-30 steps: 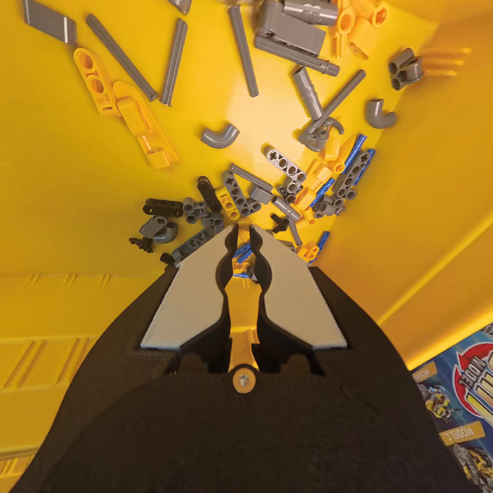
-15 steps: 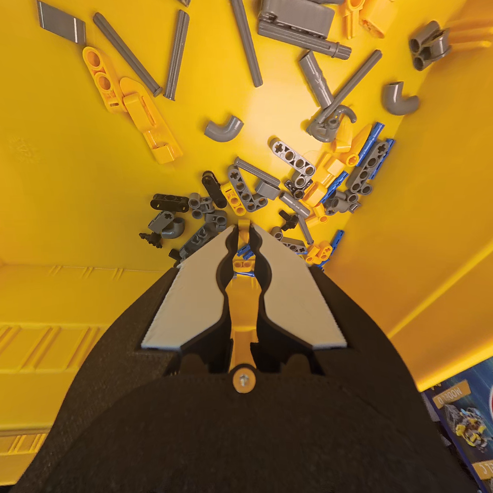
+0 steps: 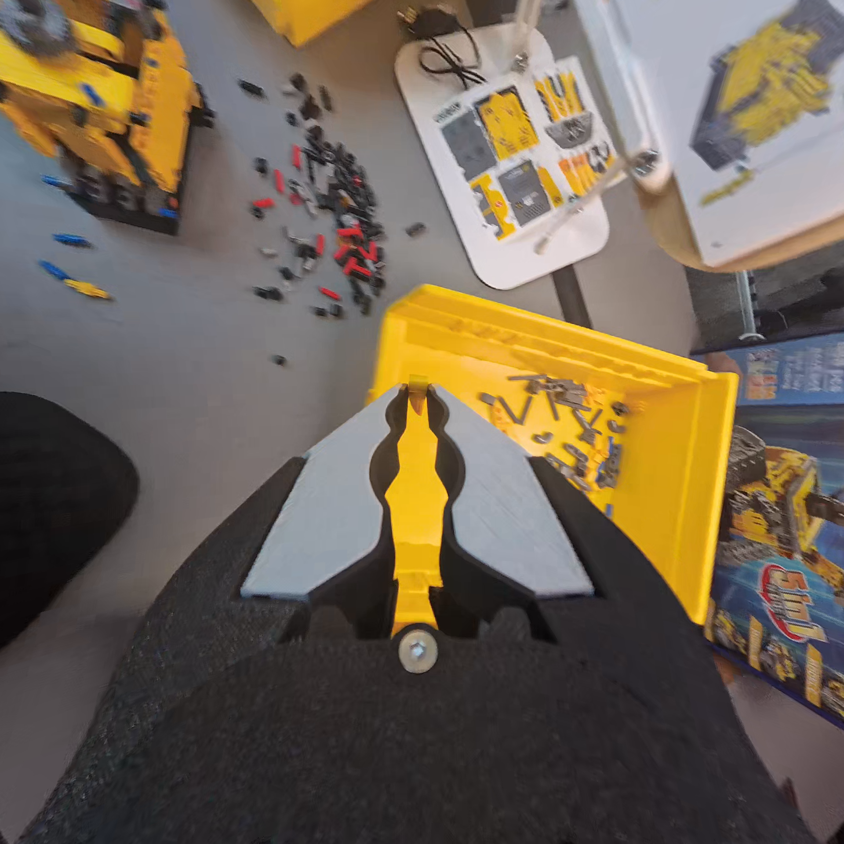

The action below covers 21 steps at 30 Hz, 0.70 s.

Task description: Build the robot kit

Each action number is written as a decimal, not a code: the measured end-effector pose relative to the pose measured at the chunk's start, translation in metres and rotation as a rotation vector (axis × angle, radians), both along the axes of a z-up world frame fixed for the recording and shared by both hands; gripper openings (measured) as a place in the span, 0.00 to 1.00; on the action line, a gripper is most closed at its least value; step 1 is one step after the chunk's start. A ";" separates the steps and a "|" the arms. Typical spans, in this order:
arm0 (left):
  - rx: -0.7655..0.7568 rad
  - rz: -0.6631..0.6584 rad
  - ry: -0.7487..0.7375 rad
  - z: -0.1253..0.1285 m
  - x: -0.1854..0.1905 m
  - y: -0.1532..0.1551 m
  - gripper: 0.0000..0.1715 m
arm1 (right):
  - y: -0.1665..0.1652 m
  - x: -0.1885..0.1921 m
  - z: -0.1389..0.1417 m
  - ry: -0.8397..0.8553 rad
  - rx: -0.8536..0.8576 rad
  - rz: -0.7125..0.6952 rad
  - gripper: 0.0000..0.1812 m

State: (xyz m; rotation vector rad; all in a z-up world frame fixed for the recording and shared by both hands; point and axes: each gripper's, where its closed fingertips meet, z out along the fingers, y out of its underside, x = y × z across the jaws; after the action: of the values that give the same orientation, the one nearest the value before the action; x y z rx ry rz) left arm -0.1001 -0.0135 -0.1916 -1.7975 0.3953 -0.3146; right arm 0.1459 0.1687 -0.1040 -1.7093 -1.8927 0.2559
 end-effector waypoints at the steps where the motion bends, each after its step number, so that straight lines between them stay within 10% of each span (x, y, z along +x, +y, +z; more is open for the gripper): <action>1: 0.009 0.000 0.009 0.001 0.001 0.000 0.43 | -0.029 -0.008 -0.006 0.005 -0.016 0.018 0.04; 8: 0.023 0.008 0.022 0.003 0.001 -0.001 0.43 | -0.171 -0.048 -0.096 -0.006 -0.194 0.139 0.04; 21: 0.064 0.022 -0.004 0.009 -0.004 -0.001 0.36 | -0.205 -0.062 -0.153 -0.018 -0.246 0.095 0.04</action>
State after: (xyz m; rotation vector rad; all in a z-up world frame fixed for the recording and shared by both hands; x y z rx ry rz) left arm -0.1042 -0.0148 -0.1824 -1.7369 0.3784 -0.2871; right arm 0.0838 -0.0365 -0.2571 -1.7834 -2.0270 0.5316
